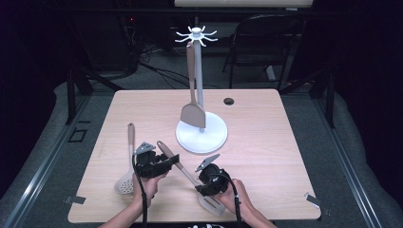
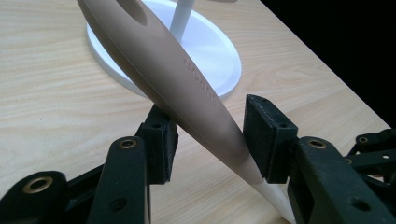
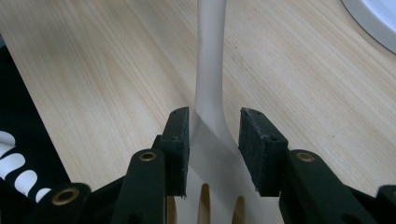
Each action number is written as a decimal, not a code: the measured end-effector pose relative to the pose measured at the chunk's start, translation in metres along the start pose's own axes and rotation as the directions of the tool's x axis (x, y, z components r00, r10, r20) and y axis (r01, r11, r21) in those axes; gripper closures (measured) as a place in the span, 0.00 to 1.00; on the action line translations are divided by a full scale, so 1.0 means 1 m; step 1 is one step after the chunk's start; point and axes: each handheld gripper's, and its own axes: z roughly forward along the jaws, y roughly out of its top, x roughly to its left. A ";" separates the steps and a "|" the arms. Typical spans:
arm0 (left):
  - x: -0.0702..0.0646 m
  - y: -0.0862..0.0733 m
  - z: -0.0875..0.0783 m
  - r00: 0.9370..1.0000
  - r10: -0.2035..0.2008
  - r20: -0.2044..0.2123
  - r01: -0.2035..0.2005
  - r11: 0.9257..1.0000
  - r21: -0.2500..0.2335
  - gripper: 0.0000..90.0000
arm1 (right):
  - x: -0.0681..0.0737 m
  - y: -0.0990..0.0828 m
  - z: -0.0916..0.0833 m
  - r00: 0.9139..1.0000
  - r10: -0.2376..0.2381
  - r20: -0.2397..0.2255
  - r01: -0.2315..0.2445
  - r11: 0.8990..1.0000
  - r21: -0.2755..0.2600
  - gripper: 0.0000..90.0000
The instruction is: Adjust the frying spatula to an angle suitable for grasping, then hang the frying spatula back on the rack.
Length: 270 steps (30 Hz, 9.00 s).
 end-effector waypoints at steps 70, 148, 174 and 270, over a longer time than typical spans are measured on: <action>-0.039 0.005 0.030 0.981 0.035 0.190 -0.032 0.999 -0.022 0.81 | -0.013 0.007 -0.018 0.993 0.118 0.005 -0.116 0.979 -0.167 0.83; -0.066 0.133 0.018 0.877 0.349 0.331 -0.333 0.937 -0.106 0.86 | -0.086 -0.046 -0.059 0.968 0.078 0.240 -0.080 0.997 0.001 0.00; -0.071 0.184 0.027 0.865 0.407 0.293 -0.391 0.913 -0.114 0.86 | -0.087 -0.046 -0.058 0.967 0.070 0.246 -0.074 0.997 0.004 0.01; -0.082 0.217 0.015 0.880 0.466 0.088 -0.455 0.882 -0.120 0.38 | -0.086 -0.045 -0.054 0.968 0.027 0.248 -0.038 0.998 0.042 0.01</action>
